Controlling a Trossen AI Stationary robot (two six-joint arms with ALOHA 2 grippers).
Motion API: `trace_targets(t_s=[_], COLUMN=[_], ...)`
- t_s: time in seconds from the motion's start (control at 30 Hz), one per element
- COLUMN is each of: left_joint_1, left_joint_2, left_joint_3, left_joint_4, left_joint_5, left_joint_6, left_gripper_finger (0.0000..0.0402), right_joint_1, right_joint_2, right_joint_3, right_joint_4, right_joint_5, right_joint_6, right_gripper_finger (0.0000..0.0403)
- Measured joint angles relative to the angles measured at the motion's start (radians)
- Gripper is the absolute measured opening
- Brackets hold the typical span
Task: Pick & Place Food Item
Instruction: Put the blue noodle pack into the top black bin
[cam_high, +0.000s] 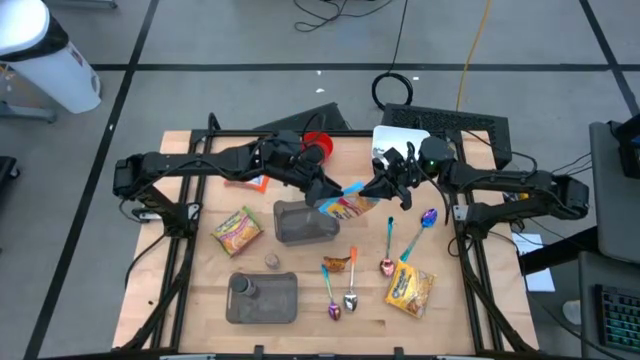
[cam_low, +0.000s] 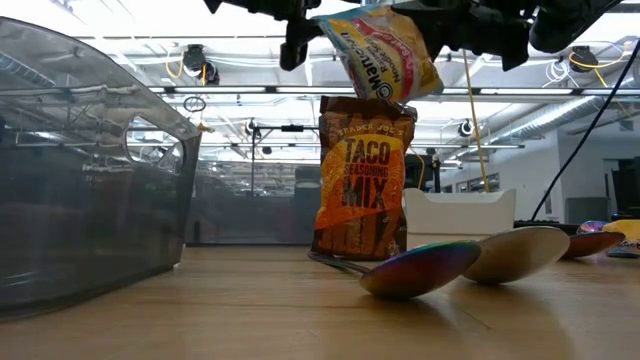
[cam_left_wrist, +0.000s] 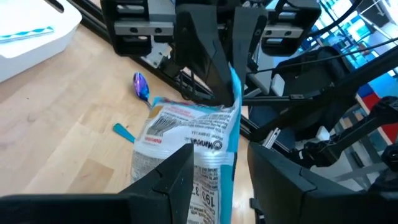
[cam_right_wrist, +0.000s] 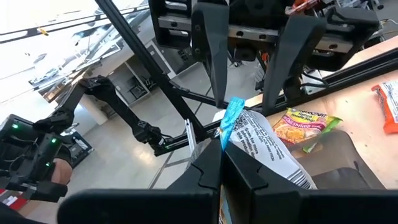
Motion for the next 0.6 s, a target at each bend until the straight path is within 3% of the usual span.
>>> trace_targets(t_s=[0.2,0.6], left_joint_1=[0.0,-0.001], left_joint_2=[0.0,0.0], left_joint_3=[0.0,0.0], left_joint_4=[-0.031,-0.031], left_joint_5=[0.0,0.016], left_joint_6=[0.011,0.047], left_gripper_finger=[0.0142,0.0008], right_joint_1=[-0.001,-0.002], right_joint_2=[0.002,0.002], right_joint_3=[0.0,0.0], right_joint_4=[0.03,0.029], right_joint_5=[0.0,0.0], right_joint_6=[0.011,0.015], right_gripper_finger=[0.0,0.0])
